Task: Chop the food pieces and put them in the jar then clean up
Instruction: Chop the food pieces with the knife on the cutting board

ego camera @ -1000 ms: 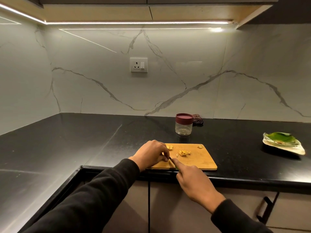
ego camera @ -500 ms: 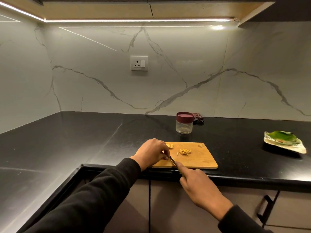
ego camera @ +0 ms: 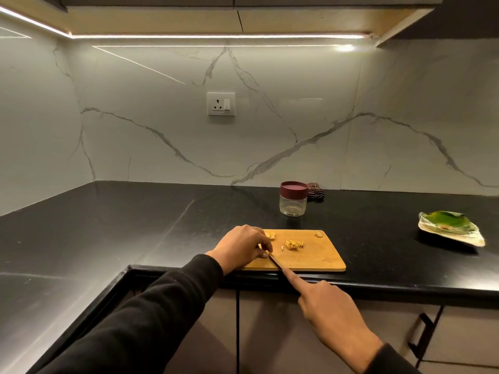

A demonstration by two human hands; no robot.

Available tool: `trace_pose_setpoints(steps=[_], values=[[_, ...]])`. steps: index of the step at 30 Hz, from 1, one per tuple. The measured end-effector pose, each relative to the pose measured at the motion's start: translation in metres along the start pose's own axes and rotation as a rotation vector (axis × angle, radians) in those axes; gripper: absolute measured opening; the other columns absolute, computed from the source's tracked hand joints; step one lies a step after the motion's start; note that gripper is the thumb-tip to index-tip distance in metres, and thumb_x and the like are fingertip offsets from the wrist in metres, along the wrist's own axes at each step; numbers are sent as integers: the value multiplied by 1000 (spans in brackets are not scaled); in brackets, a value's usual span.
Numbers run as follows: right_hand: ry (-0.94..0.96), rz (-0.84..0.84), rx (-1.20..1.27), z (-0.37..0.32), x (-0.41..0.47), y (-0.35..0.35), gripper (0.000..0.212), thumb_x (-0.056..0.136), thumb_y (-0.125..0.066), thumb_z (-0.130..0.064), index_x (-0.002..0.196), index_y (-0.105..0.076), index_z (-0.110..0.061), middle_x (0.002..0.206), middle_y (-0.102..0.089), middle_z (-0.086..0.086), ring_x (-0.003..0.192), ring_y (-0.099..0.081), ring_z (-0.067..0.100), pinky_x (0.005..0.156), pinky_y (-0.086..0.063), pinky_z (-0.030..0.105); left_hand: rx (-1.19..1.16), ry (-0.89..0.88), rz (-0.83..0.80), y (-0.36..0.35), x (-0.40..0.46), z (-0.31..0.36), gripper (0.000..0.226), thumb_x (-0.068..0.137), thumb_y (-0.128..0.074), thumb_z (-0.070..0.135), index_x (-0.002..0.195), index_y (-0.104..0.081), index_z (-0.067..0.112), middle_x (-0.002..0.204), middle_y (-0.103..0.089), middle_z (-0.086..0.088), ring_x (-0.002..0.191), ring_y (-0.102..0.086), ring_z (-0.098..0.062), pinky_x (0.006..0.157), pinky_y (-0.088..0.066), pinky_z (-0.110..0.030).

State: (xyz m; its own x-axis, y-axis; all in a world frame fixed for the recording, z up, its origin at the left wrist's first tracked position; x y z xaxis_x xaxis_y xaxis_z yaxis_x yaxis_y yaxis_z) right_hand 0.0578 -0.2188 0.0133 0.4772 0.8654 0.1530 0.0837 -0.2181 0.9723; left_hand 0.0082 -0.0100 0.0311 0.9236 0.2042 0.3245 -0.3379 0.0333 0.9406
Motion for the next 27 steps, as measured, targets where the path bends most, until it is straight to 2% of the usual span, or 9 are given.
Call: trace_pose_setpoints(steps=[6, 10, 13, 16, 20, 23, 25, 27], values=[[4, -16, 2, -2, 0, -1, 62, 109, -32, -28, 156, 0, -51, 99, -59, 0, 87, -59, 15, 77, -46, 30, 7, -30, -104, -7, 2, 1, 36, 97, -63, 15, 130, -66, 31, 133, -55, 4, 114, -58, -11, 99, -50, -25], [13, -32, 0, -2, 1, -1, 61, 109, -32, -29, 156, 0, -51, 106, -63, 1, 91, -61, 15, 75, -44, 29, -13, -4, -121, -9, 5, -1, 50, 96, -64, 13, 142, -54, 30, 127, -57, 4, 108, -58, -11, 97, -51, -28], [16, -24, 28, -1, 1, -1, 60, 109, -31, -30, 157, -2, -50, 102, -62, 0, 86, -58, 14, 76, -45, 29, -60, 31, -78, -7, 6, -4, 41, 93, -68, 14, 132, -61, 27, 116, -62, 6, 99, -58, -8, 95, -53, -29], [13, -19, 51, 0, 1, -2, 60, 108, -32, -31, 157, -1, -50, 95, -57, -2, 82, -55, 13, 74, -43, 28, -74, 46, -94, -8, 6, -6, 28, 94, -68, 18, 121, -68, 24, 121, -61, 4, 104, -60, -10, 98, -53, -30], [15, -9, 47, 1, 2, -5, 61, 108, -33, -32, 156, 0, -52, 102, -62, 0, 89, -60, 15, 78, -47, 31, -57, 16, -132, -9, 6, -5, 34, 95, -65, 16, 128, -66, 27, 129, -57, 4, 112, -57, -11, 100, -49, -26], [12, -8, 53, 2, 2, -7, 60, 108, -31, -32, 156, -1, -52, 94, -57, -1, 85, -58, 15, 76, -47, 32, -54, 4, -163, -10, 8, -2, 43, 97, -62, 13, 137, -59, 28, 130, -53, 3, 111, -55, -12, 97, -46, -23], [7, 0, 70, 3, 2, -7, 60, 108, -31, -31, 156, -2, -51, 92, -55, -3, 81, -54, 14, 73, -44, 30, -52, 8, -134, -9, 8, -3, 46, 96, -63, 14, 140, -56, 27, 125, -55, 3, 105, -55, -10, 95, -47, -23], [5, 12, 94, 3, 2, -7, 59, 108, -31, -31, 156, -3, -51, 91, -54, -4, 77, -51, 12, 71, -41, 27, -76, 25, -68, -8, 5, -4, 42, 94, -67, 16, 134, -60, 26, 116, -60, 5, 98, -56, -7, 93, -50, -24]])
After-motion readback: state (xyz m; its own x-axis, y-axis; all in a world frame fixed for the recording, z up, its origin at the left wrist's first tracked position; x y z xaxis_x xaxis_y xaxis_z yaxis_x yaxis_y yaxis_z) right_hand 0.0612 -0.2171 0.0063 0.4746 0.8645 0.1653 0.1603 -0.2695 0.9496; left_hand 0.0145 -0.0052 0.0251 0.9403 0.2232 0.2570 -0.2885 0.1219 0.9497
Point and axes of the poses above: each hand's wrist, its own x-axis towards the middle knuckle, its own y-axis out of the back of the hand, z = x × y, the point moved 4 cm from there along x, towards the middle knuckle
